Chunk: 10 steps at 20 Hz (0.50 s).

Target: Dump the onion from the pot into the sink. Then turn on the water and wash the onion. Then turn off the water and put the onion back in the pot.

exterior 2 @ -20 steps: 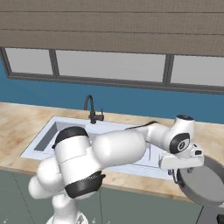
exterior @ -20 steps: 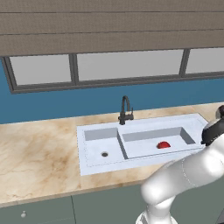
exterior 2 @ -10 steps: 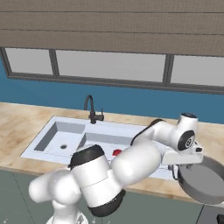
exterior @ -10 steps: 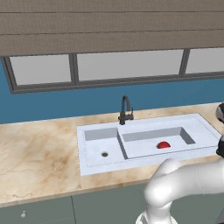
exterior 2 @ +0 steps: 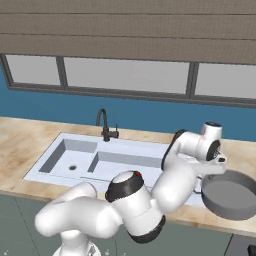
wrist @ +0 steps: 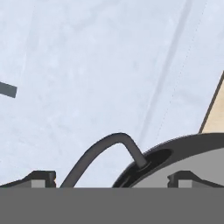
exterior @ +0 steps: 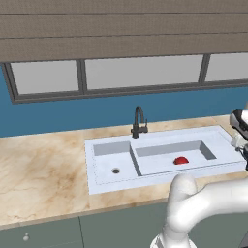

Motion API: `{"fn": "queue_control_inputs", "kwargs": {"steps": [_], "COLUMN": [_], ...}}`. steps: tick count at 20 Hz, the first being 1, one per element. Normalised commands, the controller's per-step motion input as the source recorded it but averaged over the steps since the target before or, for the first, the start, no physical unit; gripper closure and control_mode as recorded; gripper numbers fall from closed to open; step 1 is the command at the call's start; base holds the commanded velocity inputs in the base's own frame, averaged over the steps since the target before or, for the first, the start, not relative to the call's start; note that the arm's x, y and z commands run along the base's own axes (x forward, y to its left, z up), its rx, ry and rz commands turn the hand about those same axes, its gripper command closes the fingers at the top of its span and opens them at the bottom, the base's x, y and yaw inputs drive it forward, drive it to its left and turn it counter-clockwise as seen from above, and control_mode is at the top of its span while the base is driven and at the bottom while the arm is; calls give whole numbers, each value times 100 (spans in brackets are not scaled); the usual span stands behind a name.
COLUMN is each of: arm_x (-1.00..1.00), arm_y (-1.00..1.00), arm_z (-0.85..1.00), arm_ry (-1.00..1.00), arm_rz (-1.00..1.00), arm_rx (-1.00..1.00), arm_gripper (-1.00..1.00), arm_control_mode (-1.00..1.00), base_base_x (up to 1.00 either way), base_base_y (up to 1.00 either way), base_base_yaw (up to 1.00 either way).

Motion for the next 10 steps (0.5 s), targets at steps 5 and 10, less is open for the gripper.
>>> {"fn": "queue_control_inputs", "kwargs": {"steps": [5, 10], "arm_x": [50, -28], "arm_y": [0, -11], "arm_z": [5, 35], "arm_ry": [0, 0], "arm_rz": [0, 0], "arm_rx": [2, 0], "arm_gripper": [-100, -100], "arm_control_mode": [-100, -100], "base_base_x": [0, 0], "base_base_y": [0, 0], "base_base_yaw": [0, 0]}}
